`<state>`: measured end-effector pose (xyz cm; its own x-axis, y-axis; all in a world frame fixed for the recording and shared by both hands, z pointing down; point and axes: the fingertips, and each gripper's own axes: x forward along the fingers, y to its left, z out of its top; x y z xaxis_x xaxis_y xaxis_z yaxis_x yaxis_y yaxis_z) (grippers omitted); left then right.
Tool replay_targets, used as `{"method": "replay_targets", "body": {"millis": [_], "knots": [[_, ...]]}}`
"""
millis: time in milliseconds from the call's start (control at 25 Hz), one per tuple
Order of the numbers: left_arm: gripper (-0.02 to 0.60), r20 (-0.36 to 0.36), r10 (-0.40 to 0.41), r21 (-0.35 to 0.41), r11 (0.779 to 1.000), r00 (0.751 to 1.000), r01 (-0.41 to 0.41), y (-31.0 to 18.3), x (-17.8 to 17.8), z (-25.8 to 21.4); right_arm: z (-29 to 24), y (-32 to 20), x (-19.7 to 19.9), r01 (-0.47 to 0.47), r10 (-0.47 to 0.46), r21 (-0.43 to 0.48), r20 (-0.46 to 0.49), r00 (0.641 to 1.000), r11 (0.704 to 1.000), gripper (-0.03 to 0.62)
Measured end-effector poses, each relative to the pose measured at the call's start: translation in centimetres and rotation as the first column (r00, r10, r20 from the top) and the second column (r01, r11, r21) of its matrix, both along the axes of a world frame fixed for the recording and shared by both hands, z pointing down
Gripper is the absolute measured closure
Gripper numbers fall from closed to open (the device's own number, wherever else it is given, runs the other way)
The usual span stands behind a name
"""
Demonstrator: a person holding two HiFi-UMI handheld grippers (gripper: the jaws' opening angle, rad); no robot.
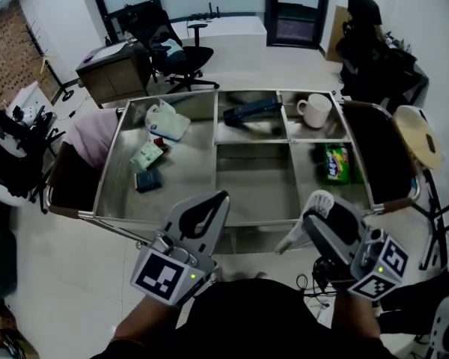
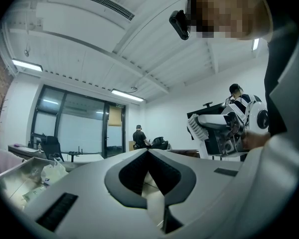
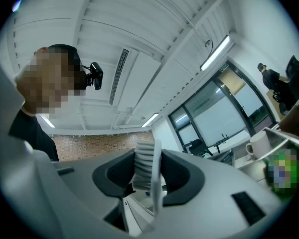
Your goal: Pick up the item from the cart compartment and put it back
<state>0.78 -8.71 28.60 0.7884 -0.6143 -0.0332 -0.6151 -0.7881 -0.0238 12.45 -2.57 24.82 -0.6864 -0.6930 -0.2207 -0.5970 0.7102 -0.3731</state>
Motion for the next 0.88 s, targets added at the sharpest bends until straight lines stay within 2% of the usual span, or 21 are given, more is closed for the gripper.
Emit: {"method": "replay_targets", "body": {"millis": [240, 400, 560, 880], "knots": [[0.581, -0.021, -0.012, 0.011, 1.000, 1.000, 0.013, -0.13, -0.37, -0.19, -0.21, -0.15, -0.23, 0.007, -0.007, 0.003, -0.006, 1.000, 1.000, 0.427], [0.581, 0.003, -0.016, 0.011, 1.000, 1.000, 0.016, -0.34, -0.49, 0.32, -0.10, -0.27, -0.10, -0.001, 0.001, 0.006, -0.009, 1.000, 1.000, 0.427], [0.581, 0.000, -0.028, -0.010, 1.000, 1.000, 0.028, -0.66, -0.83, 0.59, -0.04, -0.38, -0.17, 0.007, -0.007, 0.001, 0.002, 1.000, 1.000, 0.427], [0.581, 0.003, -0.025, -0.002, 1.000, 1.000, 0.025, -0.74, -0.82, 0.65, -0.24, -0.40, -0.44, 0.016, -0.016, 0.005, -0.005, 1.000, 1.000, 0.427]]}}
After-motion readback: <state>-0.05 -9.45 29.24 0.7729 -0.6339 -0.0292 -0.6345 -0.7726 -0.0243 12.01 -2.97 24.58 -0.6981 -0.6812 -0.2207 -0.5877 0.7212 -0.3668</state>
